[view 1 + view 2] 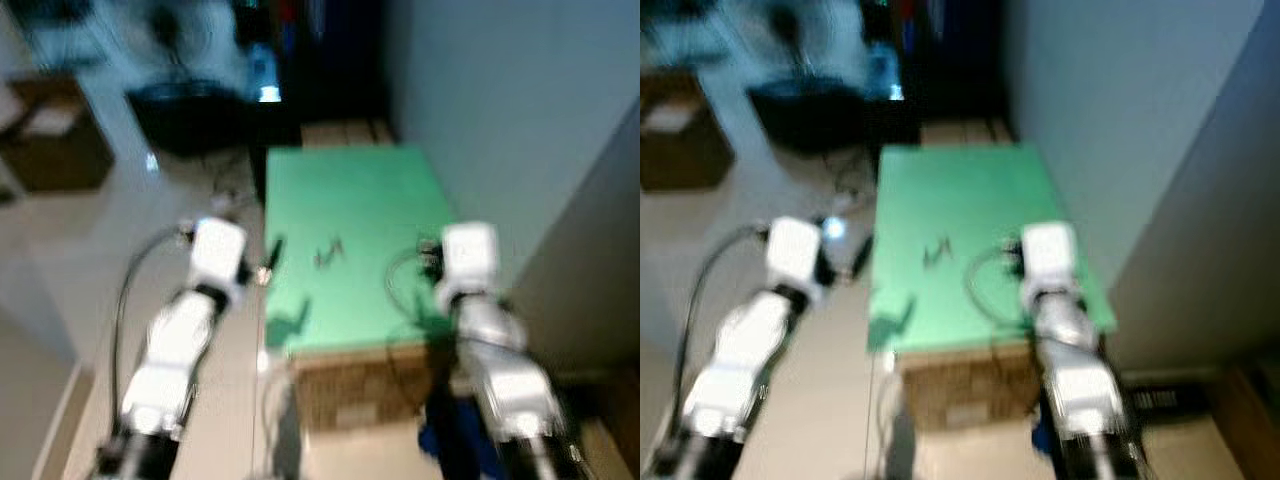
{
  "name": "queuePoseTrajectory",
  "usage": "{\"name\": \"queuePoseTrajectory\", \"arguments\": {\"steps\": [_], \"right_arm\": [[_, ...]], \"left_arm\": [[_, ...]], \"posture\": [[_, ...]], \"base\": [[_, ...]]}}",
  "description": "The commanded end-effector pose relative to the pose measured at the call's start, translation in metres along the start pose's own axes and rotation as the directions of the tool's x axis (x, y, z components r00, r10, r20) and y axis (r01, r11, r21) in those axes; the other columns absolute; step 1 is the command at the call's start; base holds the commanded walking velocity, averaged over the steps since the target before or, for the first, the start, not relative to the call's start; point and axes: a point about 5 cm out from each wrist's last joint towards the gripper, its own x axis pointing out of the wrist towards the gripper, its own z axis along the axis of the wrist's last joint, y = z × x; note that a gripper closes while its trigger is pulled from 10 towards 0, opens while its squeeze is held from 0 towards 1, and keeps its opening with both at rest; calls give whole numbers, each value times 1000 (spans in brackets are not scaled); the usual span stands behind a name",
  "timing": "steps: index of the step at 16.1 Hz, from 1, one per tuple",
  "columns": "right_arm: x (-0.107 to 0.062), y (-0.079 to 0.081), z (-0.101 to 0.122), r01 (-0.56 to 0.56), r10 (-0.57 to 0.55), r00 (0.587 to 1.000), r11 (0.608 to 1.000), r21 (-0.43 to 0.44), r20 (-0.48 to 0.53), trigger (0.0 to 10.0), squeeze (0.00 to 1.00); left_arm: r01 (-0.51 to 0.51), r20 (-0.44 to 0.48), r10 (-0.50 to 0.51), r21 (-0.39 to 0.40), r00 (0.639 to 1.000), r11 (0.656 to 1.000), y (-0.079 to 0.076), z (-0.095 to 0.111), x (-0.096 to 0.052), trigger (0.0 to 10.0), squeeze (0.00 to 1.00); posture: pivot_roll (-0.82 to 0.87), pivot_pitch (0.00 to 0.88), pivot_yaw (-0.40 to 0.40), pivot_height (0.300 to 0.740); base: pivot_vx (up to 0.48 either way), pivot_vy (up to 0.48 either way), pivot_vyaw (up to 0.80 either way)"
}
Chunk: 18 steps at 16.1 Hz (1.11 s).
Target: Hang keys on a hook
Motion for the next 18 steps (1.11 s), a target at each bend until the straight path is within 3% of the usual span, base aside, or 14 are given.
{"name": "queuePoseTrajectory", "arguments": {"steps": [1,5,8,18], "right_arm": [[-2,-12,-2,29,-29,1000,1000,-13,-4,10000,0],[-4,-8,-4,-16,15,1000,998,-54,-11,10000,0],[-5,-10,-7,27,-27,999,1000,-9,-25,10000,0],[-13,-9,-16,27,-27,997,1000,-5,-73,10000,0]], "left_arm": [[19,12,-19,-3,1000,1000,-7,3,3,10000,0],[15,5,-15,1,1000,1000,-6,2,3,10000,0],[18,0,-18,7,1000,1000,-4,1,1,10000,0],[56,-16,-56,10,998,998,-10,0,-4,10000,0]], "posture": [[-58,0,44,740],[-59,0,48,740],[-58,0,53,740],[-56,0,60,740]], "base": [[330,0,0],[330,0,162],[321,0,235],[243,0,0]]}}
